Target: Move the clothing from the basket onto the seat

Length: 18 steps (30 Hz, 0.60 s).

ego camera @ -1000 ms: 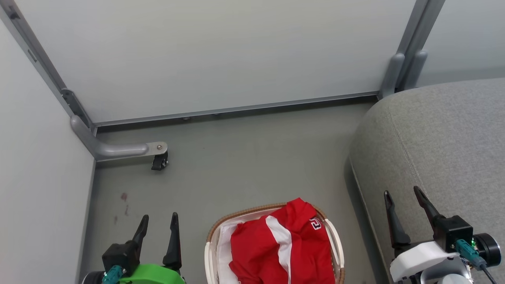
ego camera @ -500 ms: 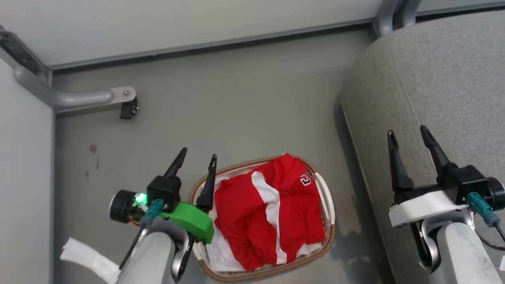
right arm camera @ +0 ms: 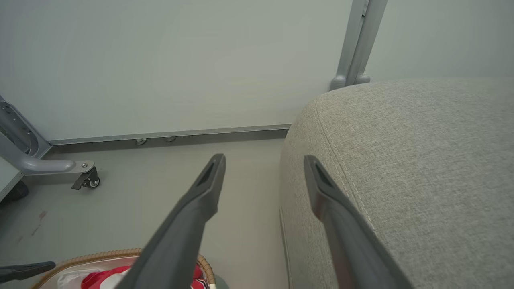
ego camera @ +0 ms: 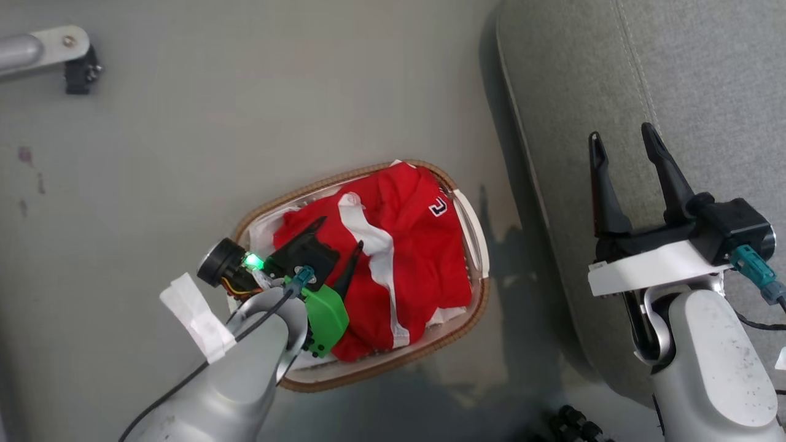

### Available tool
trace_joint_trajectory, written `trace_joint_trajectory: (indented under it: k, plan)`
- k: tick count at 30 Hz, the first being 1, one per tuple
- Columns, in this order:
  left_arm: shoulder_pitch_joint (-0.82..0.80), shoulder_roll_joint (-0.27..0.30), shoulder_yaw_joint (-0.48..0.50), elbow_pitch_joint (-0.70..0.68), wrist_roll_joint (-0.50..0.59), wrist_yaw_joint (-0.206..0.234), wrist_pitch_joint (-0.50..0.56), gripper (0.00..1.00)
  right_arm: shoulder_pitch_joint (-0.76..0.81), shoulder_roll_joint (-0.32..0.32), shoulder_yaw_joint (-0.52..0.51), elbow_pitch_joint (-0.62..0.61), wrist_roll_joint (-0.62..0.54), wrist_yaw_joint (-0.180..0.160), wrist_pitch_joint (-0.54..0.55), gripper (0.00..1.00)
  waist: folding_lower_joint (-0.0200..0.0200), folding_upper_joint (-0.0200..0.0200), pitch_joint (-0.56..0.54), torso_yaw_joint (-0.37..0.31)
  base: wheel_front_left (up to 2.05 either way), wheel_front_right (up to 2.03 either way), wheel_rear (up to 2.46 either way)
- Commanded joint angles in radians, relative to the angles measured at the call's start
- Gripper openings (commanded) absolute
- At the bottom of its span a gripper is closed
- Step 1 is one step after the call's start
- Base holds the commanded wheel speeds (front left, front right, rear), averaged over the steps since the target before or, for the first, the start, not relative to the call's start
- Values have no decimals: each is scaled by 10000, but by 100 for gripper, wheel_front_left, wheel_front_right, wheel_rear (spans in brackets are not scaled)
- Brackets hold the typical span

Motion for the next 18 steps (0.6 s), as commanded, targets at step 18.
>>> trace_joint_trajectory:
  k: [18]
  plan:
    - [-2991,375,-2394,2702,-760,-21,992,100,-580,-20,536,-165,501,-6,-21,100,-1,0,2863,-1570,0,0,0]
